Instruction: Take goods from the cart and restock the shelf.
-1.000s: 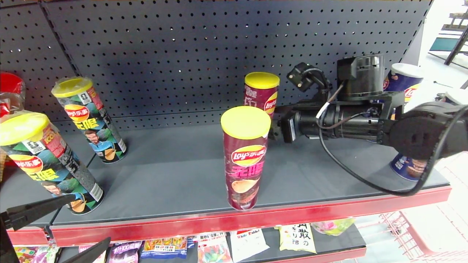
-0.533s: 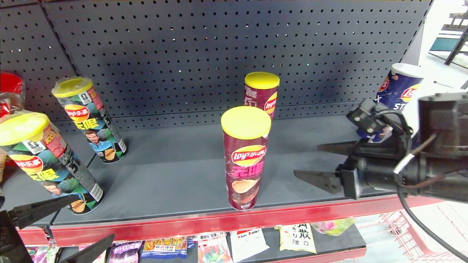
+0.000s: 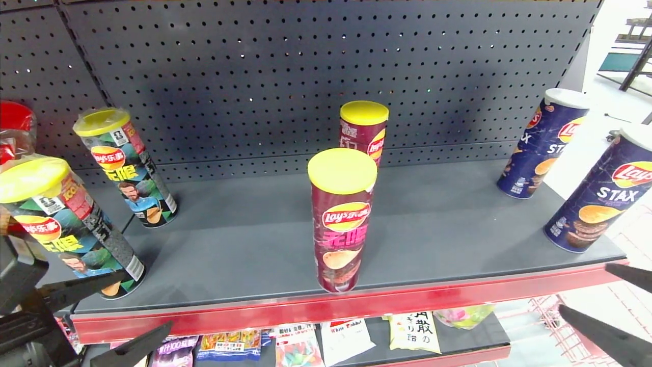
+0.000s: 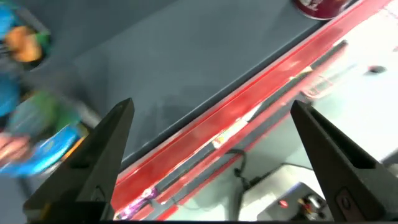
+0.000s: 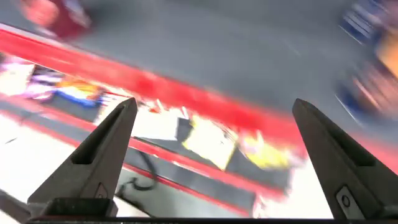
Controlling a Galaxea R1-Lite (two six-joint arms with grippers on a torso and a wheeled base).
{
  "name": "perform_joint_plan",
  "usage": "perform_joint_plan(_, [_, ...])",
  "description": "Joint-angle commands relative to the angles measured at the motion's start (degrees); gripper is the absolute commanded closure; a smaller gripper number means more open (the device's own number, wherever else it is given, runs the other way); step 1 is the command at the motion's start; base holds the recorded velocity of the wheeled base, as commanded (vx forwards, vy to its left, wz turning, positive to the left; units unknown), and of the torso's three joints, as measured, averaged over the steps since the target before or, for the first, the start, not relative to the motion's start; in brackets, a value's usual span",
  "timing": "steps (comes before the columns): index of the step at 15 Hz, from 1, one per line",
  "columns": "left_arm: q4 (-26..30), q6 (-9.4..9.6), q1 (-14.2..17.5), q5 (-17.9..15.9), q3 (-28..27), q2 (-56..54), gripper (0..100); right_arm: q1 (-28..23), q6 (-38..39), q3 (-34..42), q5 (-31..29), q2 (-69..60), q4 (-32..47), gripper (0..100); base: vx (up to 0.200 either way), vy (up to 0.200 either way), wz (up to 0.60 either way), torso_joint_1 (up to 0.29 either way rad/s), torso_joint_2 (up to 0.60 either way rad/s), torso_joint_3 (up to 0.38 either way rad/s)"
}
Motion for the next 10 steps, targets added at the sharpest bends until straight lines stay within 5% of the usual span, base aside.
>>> perform_joint_plan(1, [-0.59,-0.43,-0.31,-1.92,-2.40,7.09,0,-14.99,0.40,2.92,-0.86,-24.65,16.31,0,0.000,0.000,0.00,0.000,0.00,0.000])
perform_joint_plan(5, [-3.93,-0.34,-2.77,-7.46,-5.30,14.30,0,-18.86,1.63,7.31,-2.10,-37.92,20.18,0,0.000,0.000,0.00,0.000,0.00,0.000])
perform_joint_plan(10, [-10.61,-0.07,-7.87,-7.54,-6.09,24.32,0,-18.68,1.54,13.55,-7.19,-38.80,17.01,0,0.000,0.000,0.00,0.000,0.00,0.000])
